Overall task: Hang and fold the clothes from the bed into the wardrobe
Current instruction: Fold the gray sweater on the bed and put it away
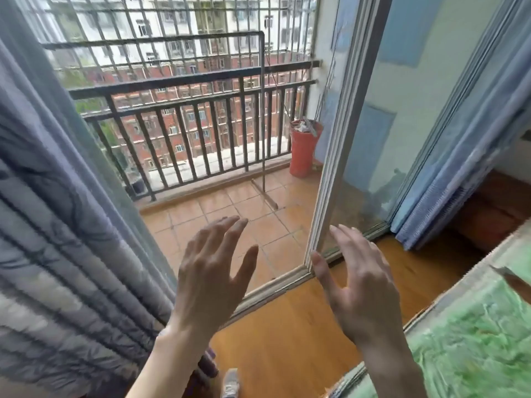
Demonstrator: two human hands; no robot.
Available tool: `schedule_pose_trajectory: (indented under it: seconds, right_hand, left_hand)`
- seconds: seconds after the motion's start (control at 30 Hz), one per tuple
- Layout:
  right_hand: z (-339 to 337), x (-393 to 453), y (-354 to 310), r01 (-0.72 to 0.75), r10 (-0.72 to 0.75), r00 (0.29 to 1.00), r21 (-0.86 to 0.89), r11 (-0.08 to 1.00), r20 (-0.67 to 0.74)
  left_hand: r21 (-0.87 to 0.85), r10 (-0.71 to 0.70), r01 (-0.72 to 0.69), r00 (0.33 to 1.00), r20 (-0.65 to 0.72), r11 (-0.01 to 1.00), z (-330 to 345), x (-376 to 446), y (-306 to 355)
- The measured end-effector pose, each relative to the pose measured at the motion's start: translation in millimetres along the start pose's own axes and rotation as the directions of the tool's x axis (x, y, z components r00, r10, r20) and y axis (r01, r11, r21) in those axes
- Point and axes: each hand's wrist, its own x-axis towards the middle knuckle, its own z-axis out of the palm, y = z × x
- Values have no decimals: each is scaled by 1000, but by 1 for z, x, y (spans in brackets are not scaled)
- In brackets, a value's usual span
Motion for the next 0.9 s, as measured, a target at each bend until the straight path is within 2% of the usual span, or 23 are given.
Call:
schedule_pose_trajectory:
  seconds: [0.23,0.33,0.43,0.6,0.73,0.9]
  right_hand:
    - [49,105,6,-205,192,975,-113,972,-112]
    - [55,137,8,-247,221,964,-194,949,-146]
    - [51,153,15,-300,253,948,-283,911,-192]
    - [43,155,41,-462,373,877,-322,827,-302]
    - [31,150,75,-576,453,808,-343,742,-375]
    - [19,152,129,-702,531,698,-312,640,-481]
  left_hand:
    - [-84,175,-167,980,94,982,71,140,-61]
    - [-147,259,-245,962,89,958,97,192,-72]
    - [-220,286,-265,956,69,939,123,227,-71]
    - [-402,399,-332,912,94,854,181,263,-30]
    - [-491,558,-441,822,115,751,219,277,18]
    - [-568,689,-524,716,111,635,272,298,76]
